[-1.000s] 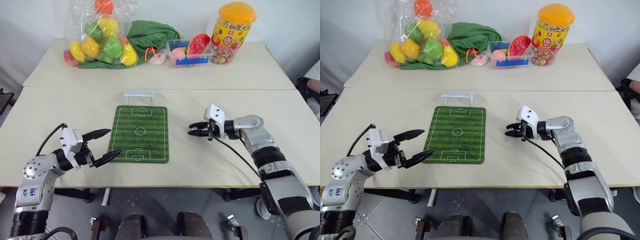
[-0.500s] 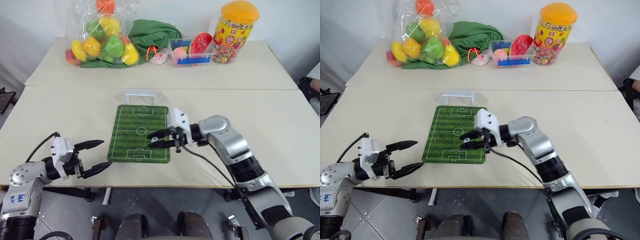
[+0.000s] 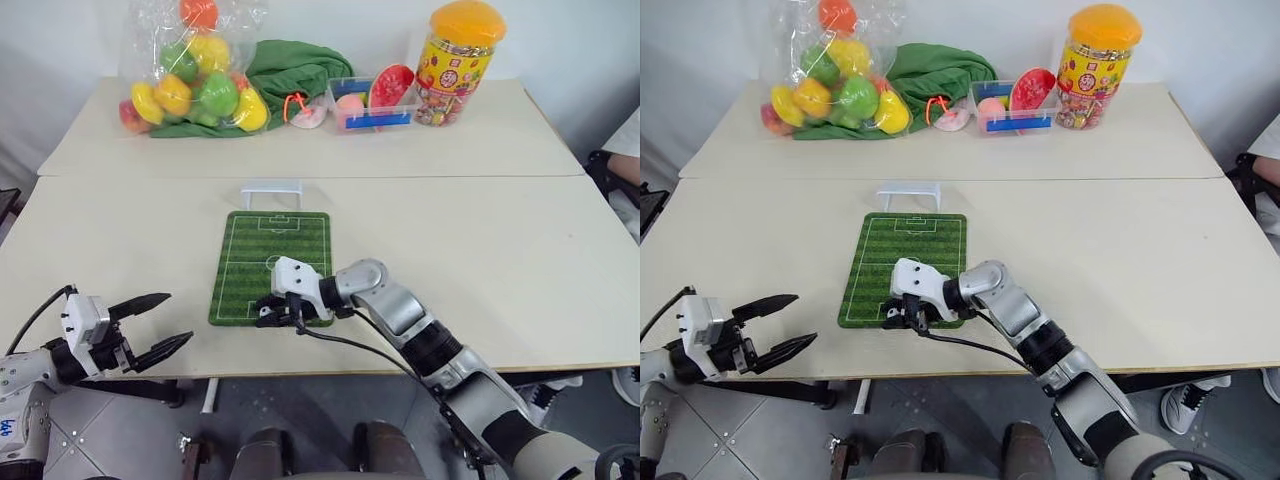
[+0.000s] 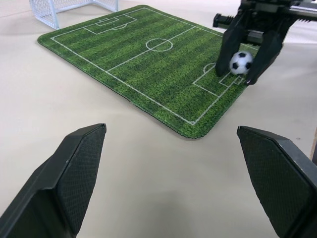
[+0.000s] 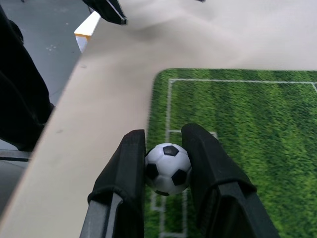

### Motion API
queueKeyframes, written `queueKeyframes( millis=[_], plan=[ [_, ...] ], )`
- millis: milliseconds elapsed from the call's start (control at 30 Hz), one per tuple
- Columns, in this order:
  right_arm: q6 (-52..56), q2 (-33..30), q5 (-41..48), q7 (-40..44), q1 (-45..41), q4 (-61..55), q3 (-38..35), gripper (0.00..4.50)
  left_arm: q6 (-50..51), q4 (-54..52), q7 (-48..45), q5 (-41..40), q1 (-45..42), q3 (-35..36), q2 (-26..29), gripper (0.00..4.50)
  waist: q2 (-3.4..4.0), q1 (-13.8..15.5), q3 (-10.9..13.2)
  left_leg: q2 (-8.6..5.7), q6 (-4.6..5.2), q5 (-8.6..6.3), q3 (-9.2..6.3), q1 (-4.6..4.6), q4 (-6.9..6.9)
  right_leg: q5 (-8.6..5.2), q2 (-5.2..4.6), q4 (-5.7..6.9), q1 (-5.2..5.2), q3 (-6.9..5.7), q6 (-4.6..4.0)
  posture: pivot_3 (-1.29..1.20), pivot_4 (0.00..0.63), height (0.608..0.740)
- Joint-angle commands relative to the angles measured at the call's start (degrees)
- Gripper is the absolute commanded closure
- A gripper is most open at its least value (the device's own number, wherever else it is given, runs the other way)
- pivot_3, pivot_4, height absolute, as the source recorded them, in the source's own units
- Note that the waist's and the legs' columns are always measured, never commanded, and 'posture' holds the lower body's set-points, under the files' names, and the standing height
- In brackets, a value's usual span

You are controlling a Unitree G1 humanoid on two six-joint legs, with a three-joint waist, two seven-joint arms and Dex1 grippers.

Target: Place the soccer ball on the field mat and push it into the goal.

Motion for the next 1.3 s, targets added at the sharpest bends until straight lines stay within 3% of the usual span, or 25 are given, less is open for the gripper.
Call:
queueKeyframes(
  millis=[33,333,567,933,1167,1300],
  plan=[
    [-3.33,1.54,-0.48,-0.12,-2.12,3.48,-1.03,3.65,-0.68,-1.62,0.53,-0.73,0.69,1.93,0.46,0.00,0.01,-0.14,0.00,0.01,0.00,0.00,0.00,0.00,-0.01,0.00,0.01,0.00,0.00,-0.01,0.00,0.00,0.150,0.740],
    [-6.23,1.87,-0.97,0.64,-3.91,9.28,-2.75,3.65,-0.47,-2.83,1.71,-1.07,1.14,1.87,-0.05,0.00,0.01,-0.24,0.00,0.04,-0.01,0.00,-0.01,0.02,-0.03,0.00,0.01,0.02,0.00,0.00,0.00,0.00,0.150,0.740],
    [-6.02,1.88,-0.73,2.62,-3.45,8.11,-3.05,1.35,-0.30,-2.04,2.24,-0.89,0.20,1.76,0.31,0.00,0.01,-0.26,0.01,0.04,-0.01,0.00,0.00,0.02,-0.03,0.00,0.01,0.02,0.00,0.01,0.00,0.00,0.150,0.740],
    [-2.18,1.49,0.79,4.23,-4.41,0.88,-4.16,1.35,-0.25,-1.26,2.81,-0.48,-1.87,0.90,0.20,0.00,0.02,-0.24,0.02,0.04,-0.01,0.00,-0.01,0.02,-0.04,0.00,0.01,0.02,0.00,0.01,0.00,0.00,0.150,0.740],
    [6.70,-2.09,4.51,5.63,-1.23,-18.45,-3.69,1.35,0.15,-0.50,2.78,-0.37,-3.36,0.66,0.61,0.00,0.00,-0.06,0.01,0.03,-0.02,-0.01,-0.09,0.00,-0.04,0.00,0.01,0.03,-0.01,0.00,0.00,0.00,0.150,0.740],
    [8.51,-6.97,4.41,5.39,4.56,-25.22,-2.19,2.55,0.35,-0.27,2.26,-0.73,-3.40,0.89,0.88,0.00,-0.02,0.12,-0.01,0.01,-0.04,-0.03,-0.12,0.00,-0.08,0.00,0.01,0.03,0.00,-0.03,0.00,0.00,0.150,0.740]
  ],
)
